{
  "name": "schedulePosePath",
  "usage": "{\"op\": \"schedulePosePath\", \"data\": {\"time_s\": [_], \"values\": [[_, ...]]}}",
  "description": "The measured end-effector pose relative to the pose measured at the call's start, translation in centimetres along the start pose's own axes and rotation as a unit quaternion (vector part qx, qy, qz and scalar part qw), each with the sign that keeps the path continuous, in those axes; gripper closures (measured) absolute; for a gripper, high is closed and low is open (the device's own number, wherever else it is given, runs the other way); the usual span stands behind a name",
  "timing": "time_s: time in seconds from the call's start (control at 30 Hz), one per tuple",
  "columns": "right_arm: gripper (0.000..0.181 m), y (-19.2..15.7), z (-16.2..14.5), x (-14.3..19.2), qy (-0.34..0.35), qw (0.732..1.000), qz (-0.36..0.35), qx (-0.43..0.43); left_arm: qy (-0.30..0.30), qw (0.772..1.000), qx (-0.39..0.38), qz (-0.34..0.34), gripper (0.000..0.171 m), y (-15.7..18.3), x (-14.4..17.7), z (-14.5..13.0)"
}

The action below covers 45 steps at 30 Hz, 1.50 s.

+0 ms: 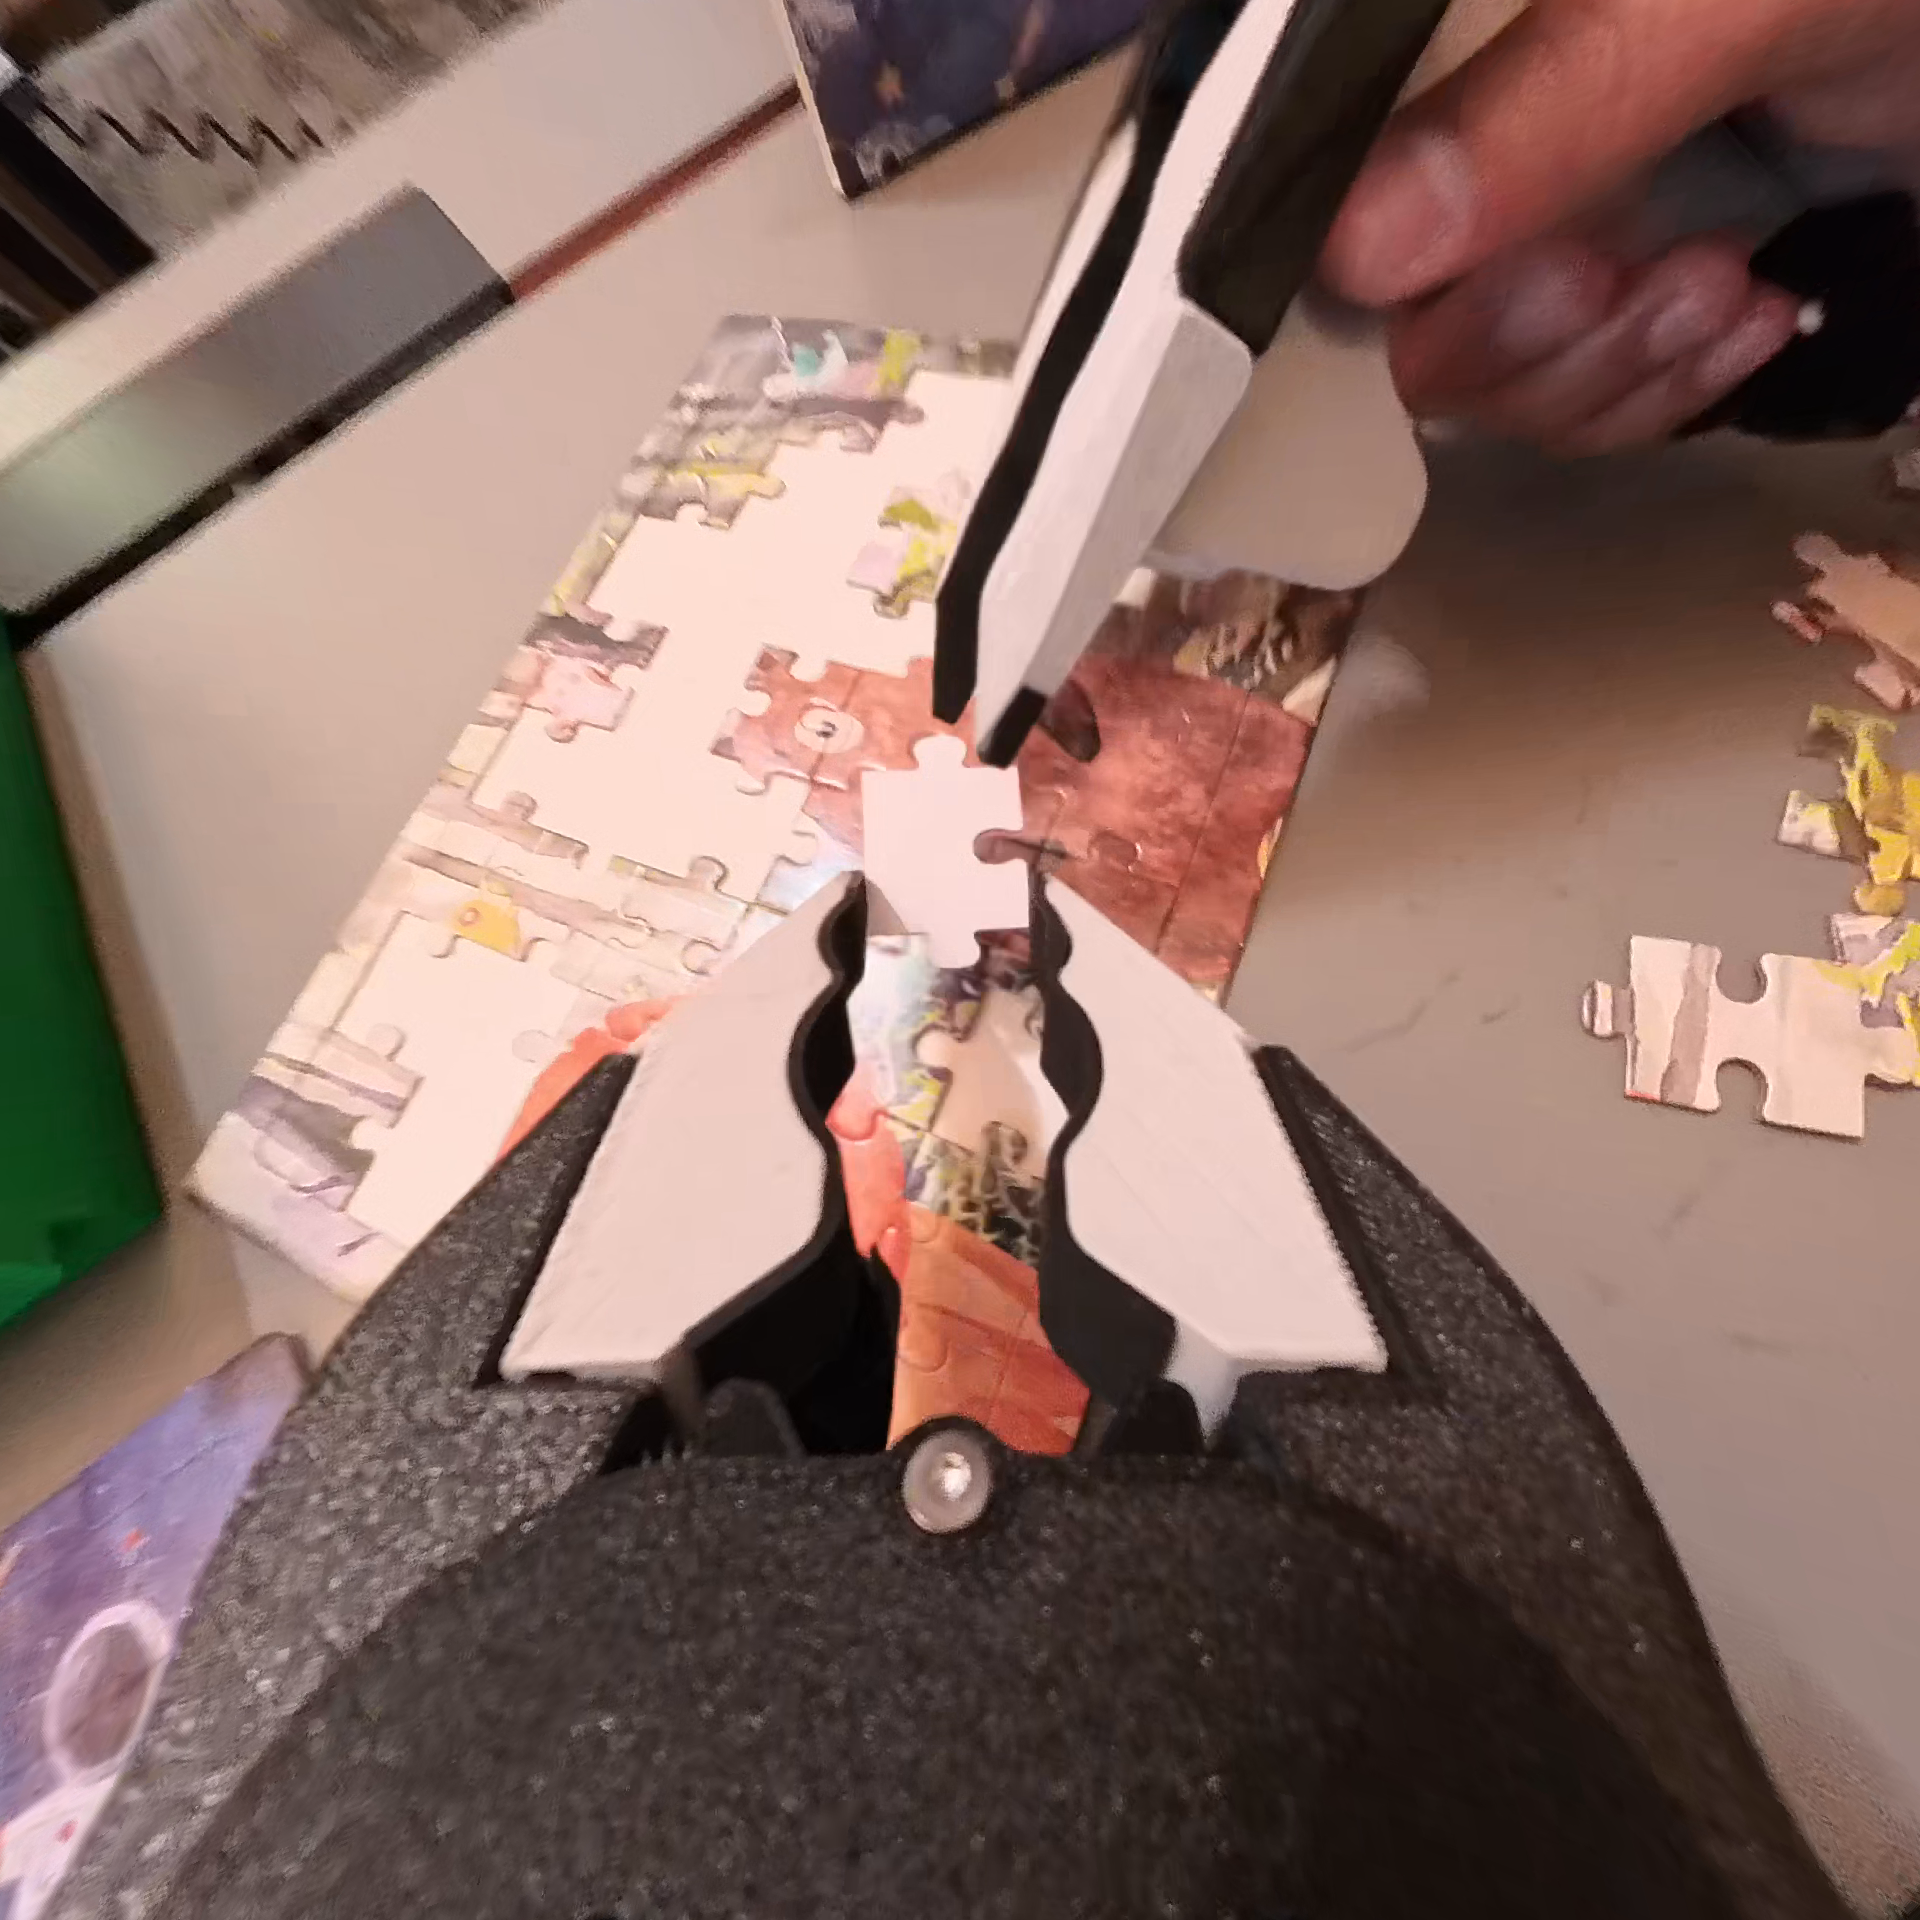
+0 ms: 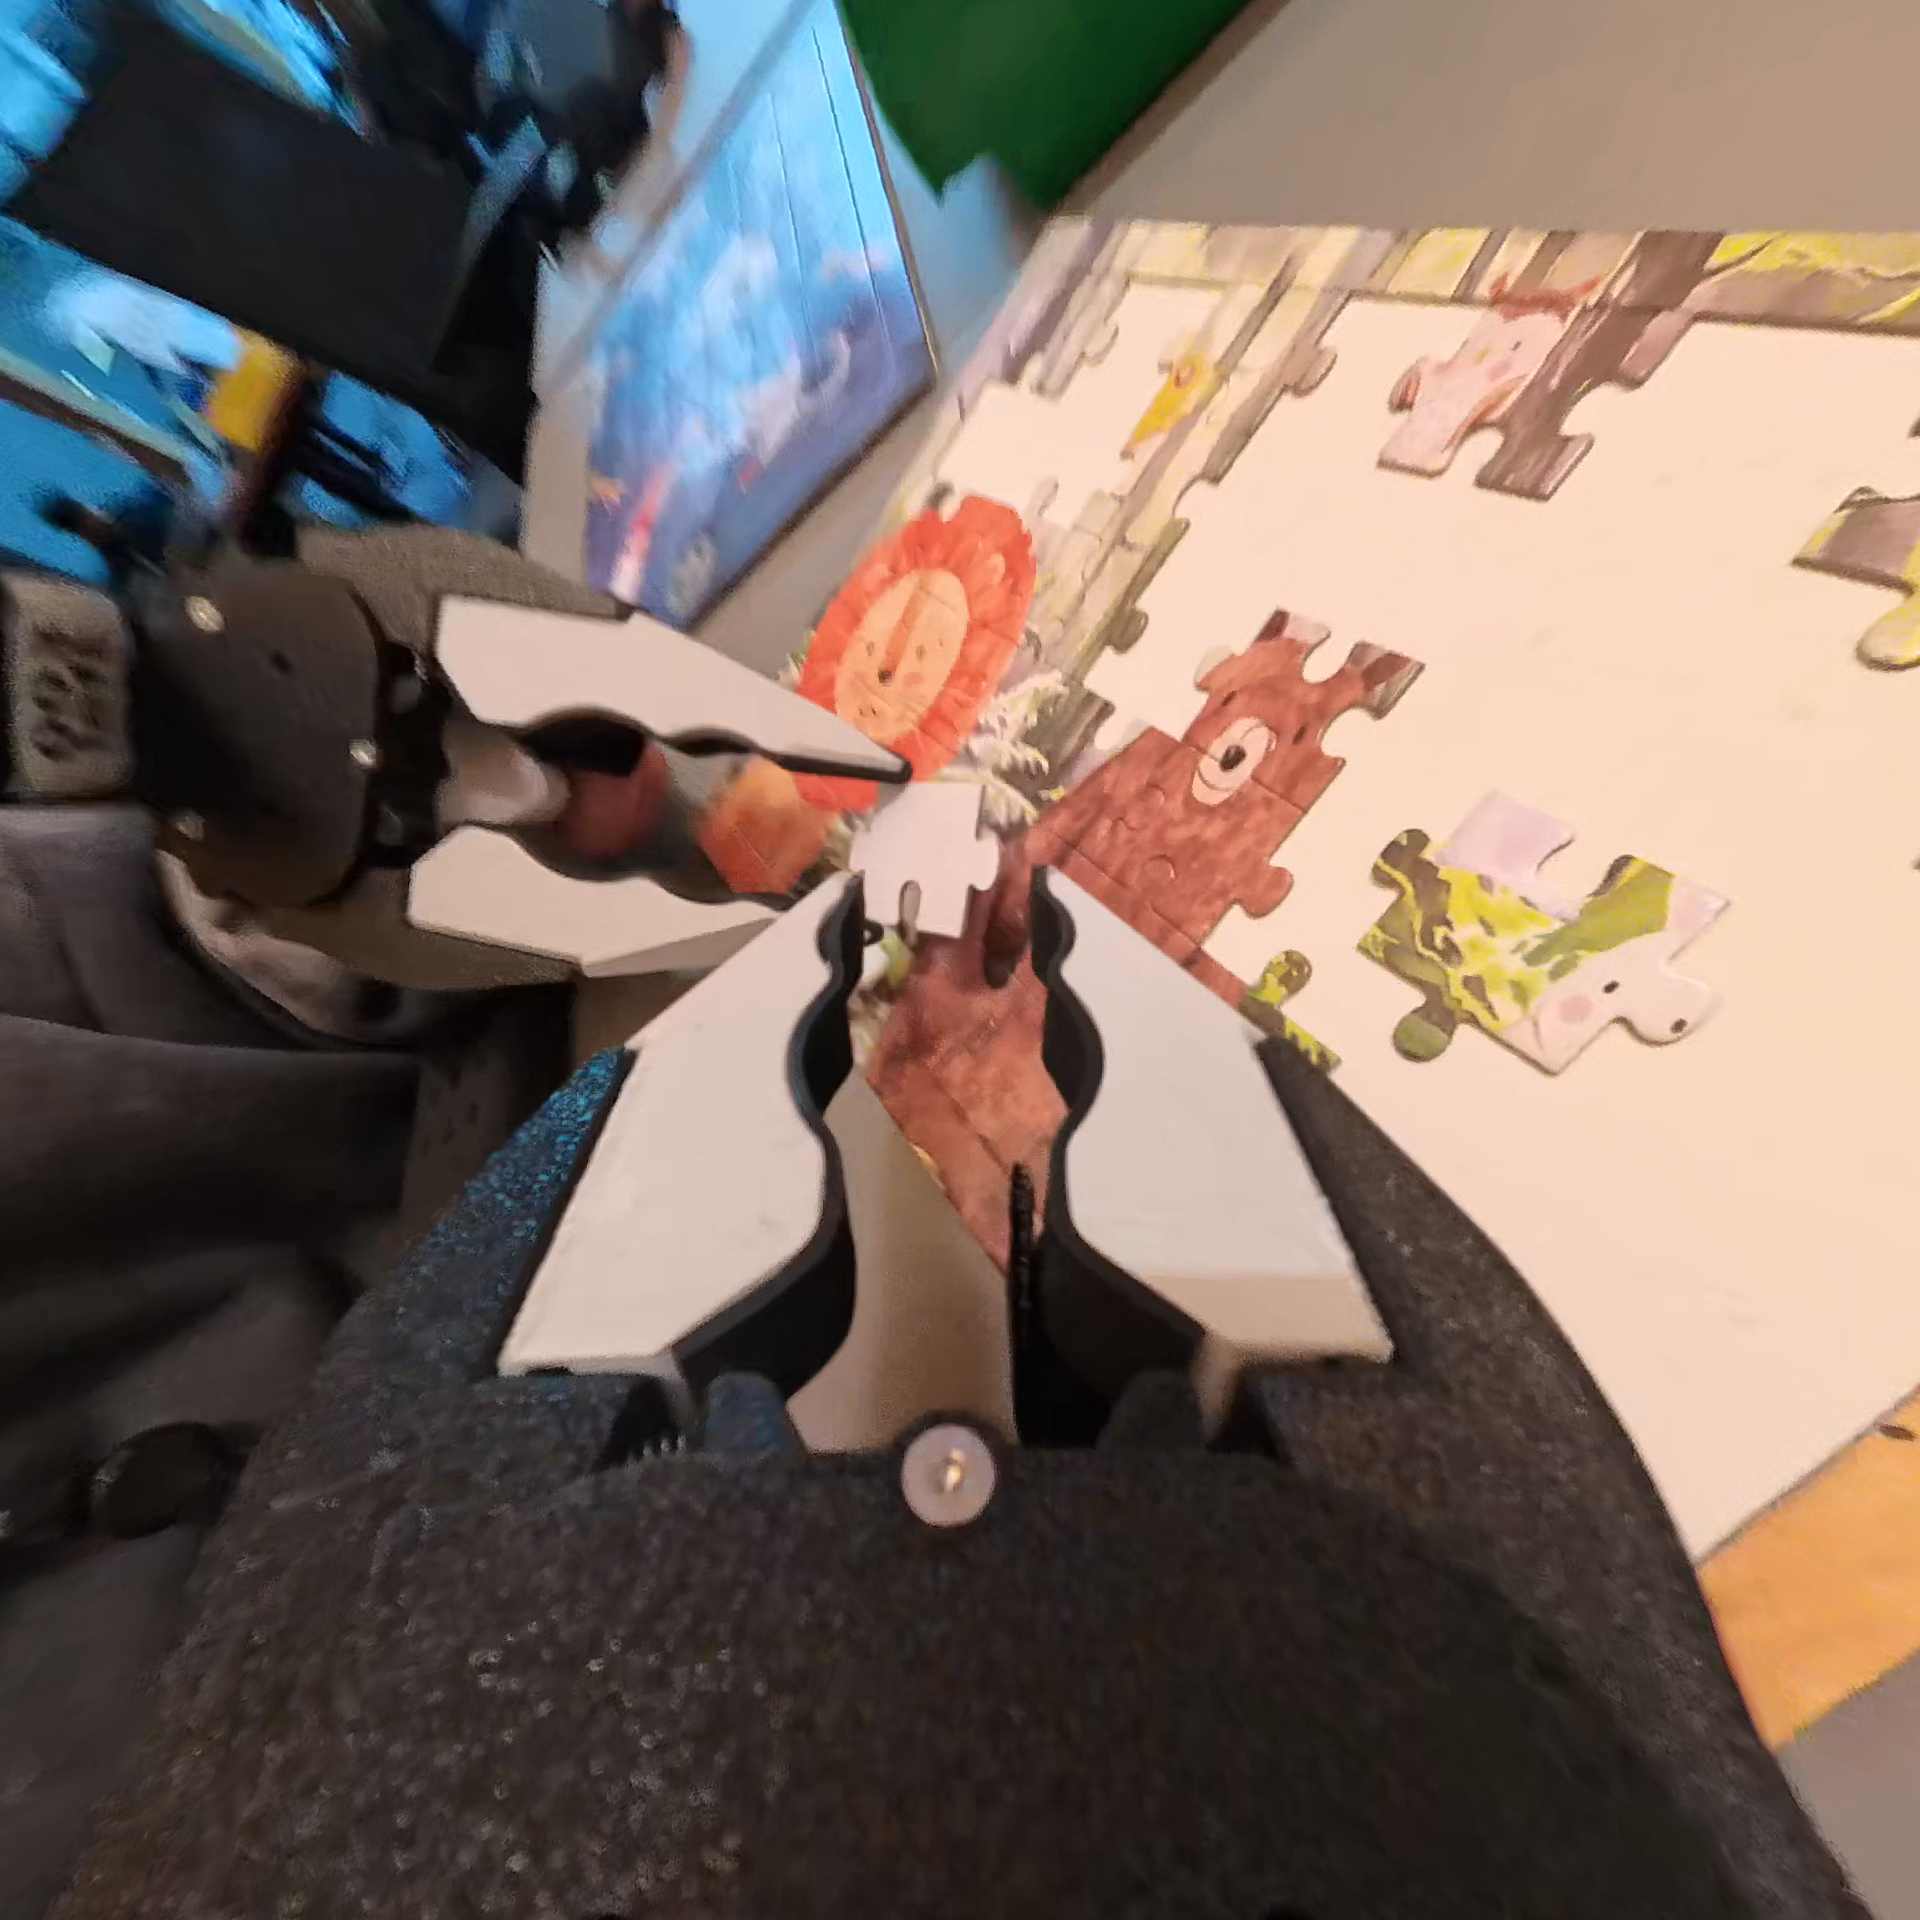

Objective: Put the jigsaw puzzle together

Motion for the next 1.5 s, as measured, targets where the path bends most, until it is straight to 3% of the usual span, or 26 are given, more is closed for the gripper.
{"op": "schedulePosePath", "data": {"time_s": [0.13, 0.2, 0.43, 0.53, 0.63, 0.77, 0.93, 1.17, 1.5], "values": [[0.138, -2.3, 2.3, 1.8, 0.085, 0.979, 0.160, -0.088, 0.066, 0.996, 0.028, 0.049, 0.141, -2.0, 2.4, 1.9], [0.135, -4.5, 2.8, 1.9, 0.091, 0.963, 0.237, -0.091, 0.109, 0.991, 0.051, 0.055, 0.141, -2.7, 3.5, 2.9], [0.139, -10.4, 3.2, 2.6, 0.096, 0.931, 0.351, -0.016, 0.185, 0.977, 0.104, 0.016, 0.145, -2.6, 4.8, 3.9], [0.142, -8.8, 2.7, 3.3, 0.084, 0.957, 0.276, 0.013, 0.176, 0.979, 0.106, 0.009, 0.148, -2.5, 5.1, 3.0], [0.141, -4.0, 2.9, 3.8, 0.097, 0.989, 0.112, 0.005, 0.151, 0.983, 0.101, 0.004, 0.154, -2.3, 5.3, 1.5], [0.148, -1.2, 1.1, 1.9, 0.027, 0.998, -0.016, 0.049, 0.100, 0.989, 0.104, 0.020, 0.161, -3.1, 5.1, -0.4], [0.154, -1.7, -0.1, -1.4, -0.028, 0.988, -0.069, 0.136, -0.011, 0.999, 0.028, -0.039, 0.137, -2.5, 3.0, -2.6], [0.159, -0.3, -1.1, -3.4, -0.072, 0.948, -0.169, 0.258, -0.026, 0.994, 0.011, -0.101, 0.145, -3.1, 0.7, -3.0], [0.164, -0.3, -0.7, -4.4, -0.116, 0.932, -0.122, 0.321, -0.027, 0.991, 0.020, -0.132, 0.146, -2.5, 0.4, -3.8]]}}
Point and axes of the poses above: each gripper's, where its closed fingertips meet, x back along the fingers, z out of its top, y = z × x across the jaws, the point moved 4 cm from there along x, back along the fingers, and after that the axes turned 7 degrees about -x, right-handed, at the moved point
